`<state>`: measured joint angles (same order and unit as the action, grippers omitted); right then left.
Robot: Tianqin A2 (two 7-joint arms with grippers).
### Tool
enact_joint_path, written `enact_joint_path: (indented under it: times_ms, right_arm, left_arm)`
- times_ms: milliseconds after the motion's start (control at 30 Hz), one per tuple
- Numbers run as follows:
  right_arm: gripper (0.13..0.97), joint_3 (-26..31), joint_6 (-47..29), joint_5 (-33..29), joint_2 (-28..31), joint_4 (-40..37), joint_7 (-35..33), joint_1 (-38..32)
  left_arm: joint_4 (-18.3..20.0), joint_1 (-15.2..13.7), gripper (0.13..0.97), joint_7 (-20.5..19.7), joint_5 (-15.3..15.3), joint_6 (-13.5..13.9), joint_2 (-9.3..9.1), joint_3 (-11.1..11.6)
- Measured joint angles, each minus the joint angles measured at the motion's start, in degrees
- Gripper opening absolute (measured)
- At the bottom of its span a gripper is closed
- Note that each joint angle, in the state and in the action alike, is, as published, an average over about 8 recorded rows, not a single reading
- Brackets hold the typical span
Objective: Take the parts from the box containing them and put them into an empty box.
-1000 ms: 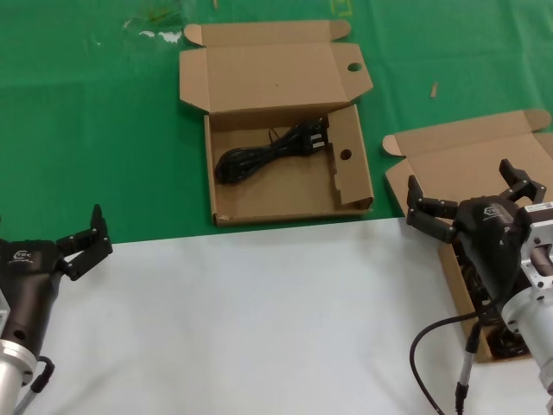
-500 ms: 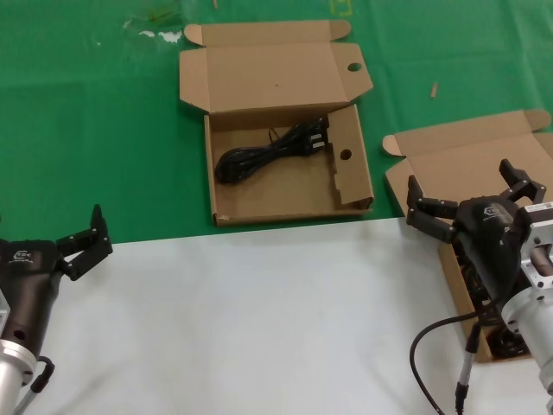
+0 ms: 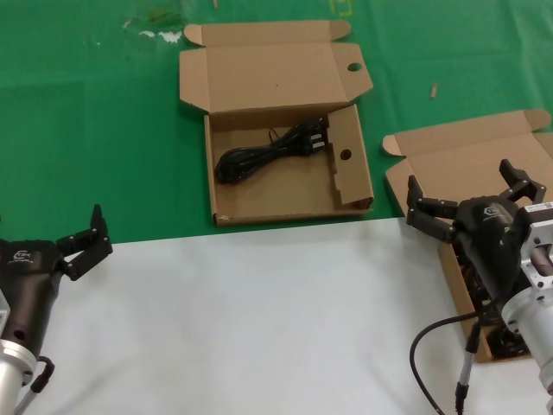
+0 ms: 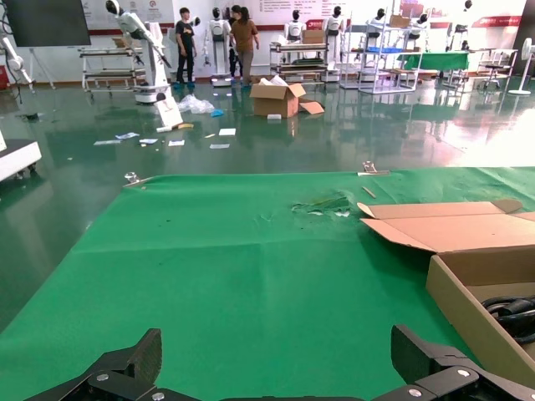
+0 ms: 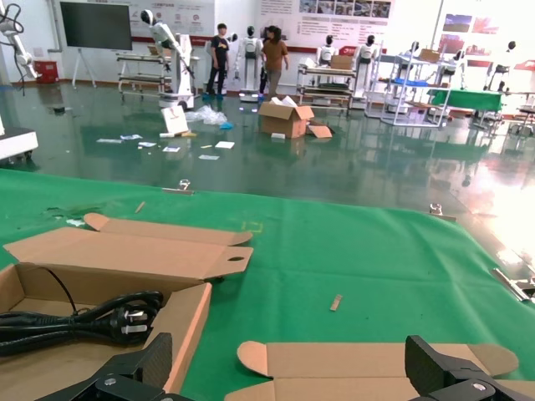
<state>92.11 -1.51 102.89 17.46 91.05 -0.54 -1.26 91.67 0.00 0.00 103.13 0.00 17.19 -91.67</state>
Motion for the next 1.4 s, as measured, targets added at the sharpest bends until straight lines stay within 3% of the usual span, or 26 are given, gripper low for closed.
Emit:
enact_joint_path:
  times_ms: [1400]
  right_arm:
    - [0.966,0.00,0.00,0.00,0.00,0.00,0.00,0.00]
  left_arm:
    - [0.00,0.00,0.966,0.00,0.00,0.00,0.00,0.00]
